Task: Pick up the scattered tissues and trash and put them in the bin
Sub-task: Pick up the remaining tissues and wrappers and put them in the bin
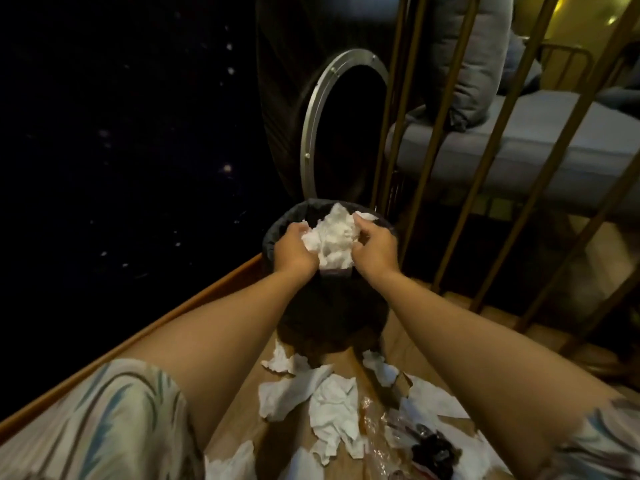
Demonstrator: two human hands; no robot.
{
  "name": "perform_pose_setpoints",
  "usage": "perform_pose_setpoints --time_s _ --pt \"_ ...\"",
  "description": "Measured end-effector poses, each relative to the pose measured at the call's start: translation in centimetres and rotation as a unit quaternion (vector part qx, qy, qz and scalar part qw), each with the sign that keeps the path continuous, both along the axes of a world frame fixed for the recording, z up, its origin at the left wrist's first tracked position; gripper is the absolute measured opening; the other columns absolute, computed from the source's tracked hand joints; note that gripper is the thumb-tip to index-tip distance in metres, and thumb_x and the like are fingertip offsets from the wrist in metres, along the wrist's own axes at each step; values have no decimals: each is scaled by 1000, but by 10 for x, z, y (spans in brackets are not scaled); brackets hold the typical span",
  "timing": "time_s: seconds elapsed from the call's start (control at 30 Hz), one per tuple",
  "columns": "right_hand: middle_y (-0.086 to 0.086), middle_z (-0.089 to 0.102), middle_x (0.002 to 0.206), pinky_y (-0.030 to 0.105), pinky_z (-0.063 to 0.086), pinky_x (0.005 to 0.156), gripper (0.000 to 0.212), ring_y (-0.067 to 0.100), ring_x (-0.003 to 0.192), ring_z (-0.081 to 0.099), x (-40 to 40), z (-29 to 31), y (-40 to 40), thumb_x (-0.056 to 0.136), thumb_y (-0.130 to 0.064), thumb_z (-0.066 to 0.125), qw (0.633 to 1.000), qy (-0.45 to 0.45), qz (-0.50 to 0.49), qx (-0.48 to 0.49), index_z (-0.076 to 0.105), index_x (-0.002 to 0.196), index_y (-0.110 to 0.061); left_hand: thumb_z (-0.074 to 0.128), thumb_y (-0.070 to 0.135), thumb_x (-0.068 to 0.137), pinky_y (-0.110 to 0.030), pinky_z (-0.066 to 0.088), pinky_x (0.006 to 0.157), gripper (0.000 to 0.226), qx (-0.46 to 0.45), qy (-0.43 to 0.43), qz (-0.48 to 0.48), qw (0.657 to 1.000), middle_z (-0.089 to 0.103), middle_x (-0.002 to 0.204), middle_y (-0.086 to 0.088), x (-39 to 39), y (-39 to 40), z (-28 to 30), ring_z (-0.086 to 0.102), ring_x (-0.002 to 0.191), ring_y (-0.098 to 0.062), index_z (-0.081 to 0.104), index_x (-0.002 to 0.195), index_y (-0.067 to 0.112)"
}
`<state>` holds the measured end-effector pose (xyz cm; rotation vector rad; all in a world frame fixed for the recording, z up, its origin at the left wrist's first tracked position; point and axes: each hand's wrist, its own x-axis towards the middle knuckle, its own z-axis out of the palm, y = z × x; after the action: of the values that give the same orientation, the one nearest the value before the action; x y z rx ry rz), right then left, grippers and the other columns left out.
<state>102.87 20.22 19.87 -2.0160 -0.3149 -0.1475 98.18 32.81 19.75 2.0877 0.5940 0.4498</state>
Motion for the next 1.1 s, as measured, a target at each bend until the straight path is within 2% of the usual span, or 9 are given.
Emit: perform_pose_setpoints --time_s 0.1,0.2,0.3,0.47,0.57,0.63,0.73,0.87,1.1 --pt "8 56 136 45 19 118 53 27 133 42 -5 -8 1 89 -3 47 987 14 -8 -163 53 137 -25 57 22 95 -44 22 119 56 120 28 -50 991 31 156 -10 -9 10 -19 8 149 -31 35 147 22" --pt "3 55 138 51 -10 117 38 24 139 30 -17 -11 3 90 -9 46 974 -11 -1 -227 69 115 -27 53 28 97 -37 28 115 53 101 -25 -29 994 17 160 -14 -26 22 -31 18 148 -28 33 146 25" --pt "1 61 129 49 2 119 33 23 131 38 -36 -17 4 87 -6 50 975 -77 8 -207 74 99 -24 55 19 96 -36 29 114 48 124 -59 -30 990 35 152 -9 -51 37 -42 27 145 -23 39 140 23" --pt "3 62 108 48 30 109 30 25 114 48 -89 -37 14 80 -8 53 964 -215 62 -143 68 104 -16 58 10 90 -28 39 102 42 186 -49 -37 981 54 129 -3 -114 68 -60 48 124 -19 49 131 19" --pt "3 63 105 32 35 100 33 22 106 54 -131 -46 31 80 -9 55 955 -253 103 -114 65 110 -15 56 7 90 -18 34 91 36 198 -25 -37 979 56 125 -3 -156 83 -65 53 116 -16 55 125 16" --pt "4 64 104 27 37 98 30 21 102 56 -160 -51 45 84 -9 56 953 -250 136 -107 64 112 -14 56 5 88 -17 36 86 33 192 -4 -39 981 58 119 -3 -188 89 -69 56 109 -15 58 119 16" --pt "6 61 104 36 49 90 25 21 96 57 -206 -60 65 87 -7 55 952 -227 185 -92 62 111 -12 59 6 87 -21 43 82 29 186 25 -58 981 60 112 -1 -243 96 -80 59 100 -13 63 113 19" --pt "6 53 123 33 52 85 28 23 104 57 -267 -72 84 89 -7 56 946 -198 227 -117 62 116 -11 60 9 86 -28 49 87 25 189 70 -91 975 62 111 1 -323 105 -91 59 99 -14 66 107 21" --pt "12 56 129 44 48 95 31 30 114 53 -367 -89 93 85 -7 58 881 -190 359 -241 64 115 -14 59 17 89 -27 47 86 22 253 140 -136 947 60 113 5 -457 126 -103 56 102 -13 62 109 26"
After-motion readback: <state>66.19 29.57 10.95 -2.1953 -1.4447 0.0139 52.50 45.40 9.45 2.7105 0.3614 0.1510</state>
